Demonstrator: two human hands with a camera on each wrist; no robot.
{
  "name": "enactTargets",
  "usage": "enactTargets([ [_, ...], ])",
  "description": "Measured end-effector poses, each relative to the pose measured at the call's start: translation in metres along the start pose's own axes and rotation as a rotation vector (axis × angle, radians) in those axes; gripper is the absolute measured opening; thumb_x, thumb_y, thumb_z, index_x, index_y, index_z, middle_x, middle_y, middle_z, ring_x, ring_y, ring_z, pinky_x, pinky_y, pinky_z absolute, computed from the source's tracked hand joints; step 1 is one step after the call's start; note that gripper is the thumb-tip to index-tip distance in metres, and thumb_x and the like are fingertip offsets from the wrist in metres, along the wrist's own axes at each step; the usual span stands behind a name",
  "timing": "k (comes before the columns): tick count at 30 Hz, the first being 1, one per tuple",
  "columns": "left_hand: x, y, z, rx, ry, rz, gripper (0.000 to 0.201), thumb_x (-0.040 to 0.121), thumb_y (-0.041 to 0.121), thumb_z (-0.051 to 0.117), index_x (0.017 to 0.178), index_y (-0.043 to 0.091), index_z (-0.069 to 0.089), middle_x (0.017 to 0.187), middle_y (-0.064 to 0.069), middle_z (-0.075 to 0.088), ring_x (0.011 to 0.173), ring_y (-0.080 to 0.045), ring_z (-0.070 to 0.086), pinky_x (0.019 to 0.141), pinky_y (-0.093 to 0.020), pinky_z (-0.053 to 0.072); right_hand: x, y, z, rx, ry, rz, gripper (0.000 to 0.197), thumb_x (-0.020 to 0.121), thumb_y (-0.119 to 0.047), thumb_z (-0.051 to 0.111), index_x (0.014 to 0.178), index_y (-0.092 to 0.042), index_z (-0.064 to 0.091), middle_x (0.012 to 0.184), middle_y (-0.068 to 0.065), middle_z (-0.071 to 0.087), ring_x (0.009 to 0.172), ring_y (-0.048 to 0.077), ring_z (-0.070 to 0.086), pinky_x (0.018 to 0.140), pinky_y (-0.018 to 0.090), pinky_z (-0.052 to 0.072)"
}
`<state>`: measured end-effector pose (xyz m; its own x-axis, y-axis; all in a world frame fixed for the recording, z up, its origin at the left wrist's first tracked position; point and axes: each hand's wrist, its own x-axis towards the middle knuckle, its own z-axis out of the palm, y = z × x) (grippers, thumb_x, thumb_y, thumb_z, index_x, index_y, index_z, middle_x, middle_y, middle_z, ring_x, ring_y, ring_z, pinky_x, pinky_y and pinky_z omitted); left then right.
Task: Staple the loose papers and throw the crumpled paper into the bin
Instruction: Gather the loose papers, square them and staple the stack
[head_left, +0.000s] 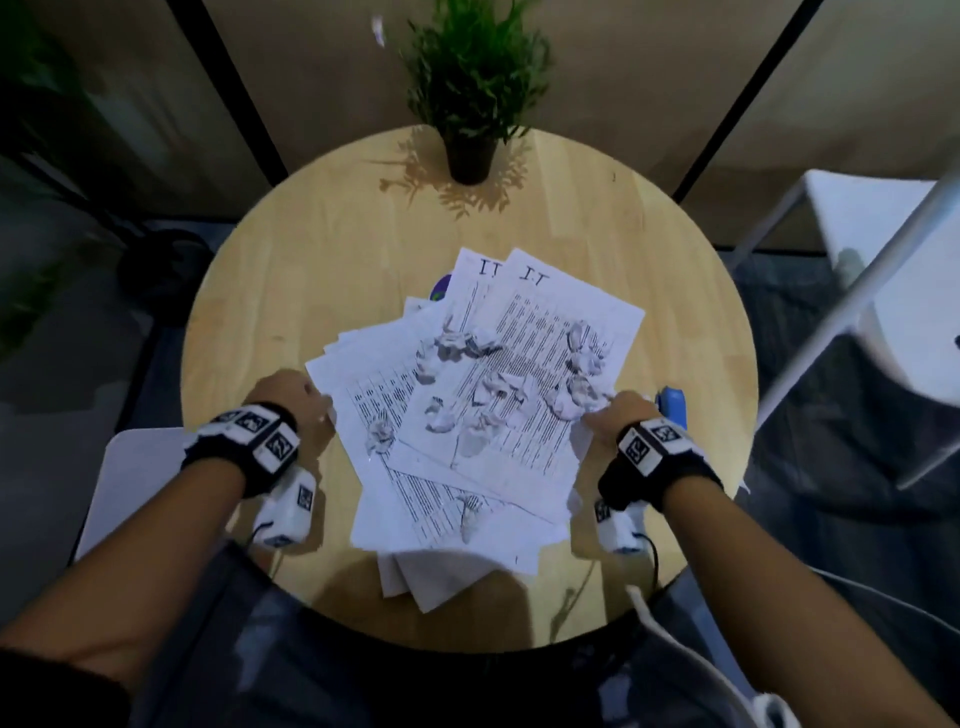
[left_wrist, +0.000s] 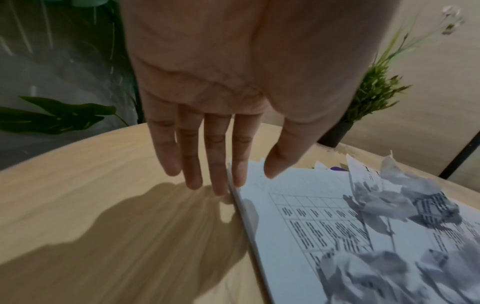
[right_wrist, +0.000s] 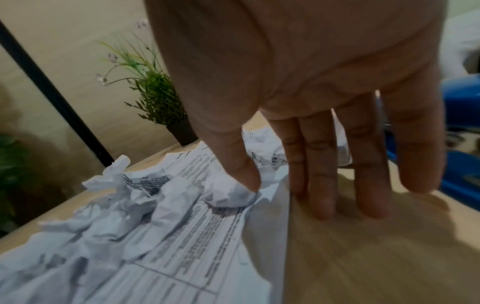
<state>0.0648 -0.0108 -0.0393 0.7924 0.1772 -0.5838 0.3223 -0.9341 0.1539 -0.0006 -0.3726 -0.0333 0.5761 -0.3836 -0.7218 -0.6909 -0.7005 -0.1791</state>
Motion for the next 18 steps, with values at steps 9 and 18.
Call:
enactTargets([
  [9,0.004,0.008,0.031,-0.118,0.172,0.178,0.022,0.087,0.022,0.059,0.101,0.007,0.067,0.114,-0.014,0.065,0.091,-0.029,0.057,0.081,-0.034,0.047,0.01,-0.004,0.037,-0.025,0.191,-0.081,0.045,0.081,-0.051,0.062,0.081,-0.006,0.055,0.086,0.01,0.06,0.079,0.027,0.056,0.072,0.032,0.044],
  [18,-0.008,0.003,0.062,-0.195,0.178,0.004,0.072,0.076,0.029,0.064,0.136,0.005,0.033,0.135,-0.021,0.043,0.115,-0.041,0.05,0.089,-0.042,0.049,-0.011,-0.011,0.059,-0.28,0.236,-0.095,0.094,0.057,-0.065,0.062,0.142,-0.033,0.038,0.15,0.007,0.036,0.133,0.033,0.041,0.106,0.05,0.038],
])
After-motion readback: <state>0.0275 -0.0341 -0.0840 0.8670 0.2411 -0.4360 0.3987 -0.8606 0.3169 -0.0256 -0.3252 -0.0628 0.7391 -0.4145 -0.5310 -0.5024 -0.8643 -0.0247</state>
